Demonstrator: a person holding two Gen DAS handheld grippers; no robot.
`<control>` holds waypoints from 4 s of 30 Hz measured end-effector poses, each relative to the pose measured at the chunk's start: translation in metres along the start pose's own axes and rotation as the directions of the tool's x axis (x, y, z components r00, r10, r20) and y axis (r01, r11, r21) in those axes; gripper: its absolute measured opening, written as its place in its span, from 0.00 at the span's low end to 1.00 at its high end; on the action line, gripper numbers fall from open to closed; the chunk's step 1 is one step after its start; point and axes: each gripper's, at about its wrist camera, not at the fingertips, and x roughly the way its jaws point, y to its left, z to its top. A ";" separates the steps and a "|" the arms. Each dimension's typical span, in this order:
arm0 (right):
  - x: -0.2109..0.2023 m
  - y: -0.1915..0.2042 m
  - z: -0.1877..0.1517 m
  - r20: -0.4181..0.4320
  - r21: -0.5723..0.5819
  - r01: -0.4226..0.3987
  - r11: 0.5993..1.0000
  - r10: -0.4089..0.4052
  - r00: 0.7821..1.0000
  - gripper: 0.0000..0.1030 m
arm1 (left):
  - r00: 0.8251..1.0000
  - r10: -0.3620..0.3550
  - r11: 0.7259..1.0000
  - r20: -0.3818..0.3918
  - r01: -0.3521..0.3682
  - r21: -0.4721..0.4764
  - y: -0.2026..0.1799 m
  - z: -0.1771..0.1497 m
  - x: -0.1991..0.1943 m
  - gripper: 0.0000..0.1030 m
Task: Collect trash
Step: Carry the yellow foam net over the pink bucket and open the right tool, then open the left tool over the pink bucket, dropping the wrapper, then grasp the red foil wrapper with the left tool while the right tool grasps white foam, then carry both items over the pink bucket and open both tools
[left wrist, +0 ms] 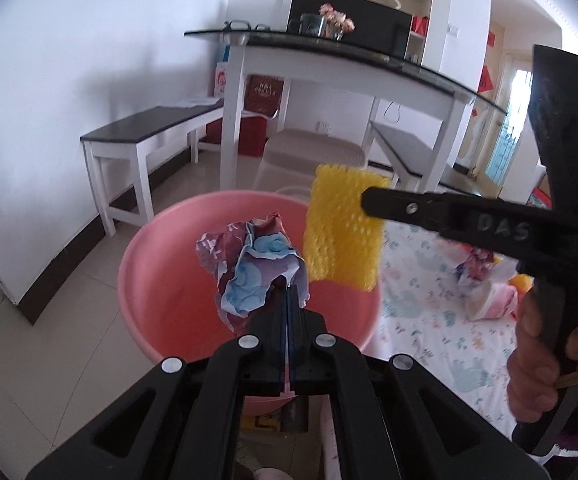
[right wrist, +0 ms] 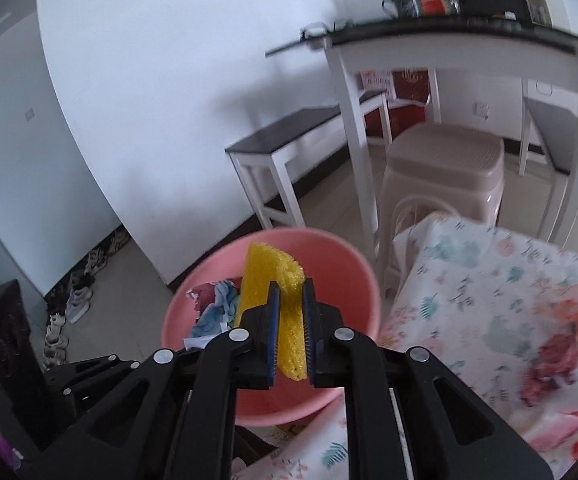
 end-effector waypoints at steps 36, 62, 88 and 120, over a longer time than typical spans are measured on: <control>-0.087 -0.046 -0.054 0.011 0.022 0.116 0.993 -0.116 0.993 0.29 | 0.985 -0.159 0.987 0.068 0.156 0.041 -0.075 0.003 -0.028 0.29; -0.144 -0.187 -0.078 0.062 0.307 0.161 0.938 -0.189 0.980 0.47 | 0.943 -0.309 0.929 -0.119 0.327 0.173 -0.199 0.053 0.102 0.42; -0.150 -0.178 -0.071 0.105 0.268 0.132 0.955 -0.164 0.981 0.34 | 0.932 -0.358 0.922 -0.057 0.362 0.135 -0.181 0.042 0.057 0.19; -0.119 -0.037 -0.016 0.196 -0.019 0.128 0.992 -0.122 0.973 0.34 | 0.974 -0.007 1.000 0.225 0.010 -0.012 -0.048 0.040 -0.059 0.20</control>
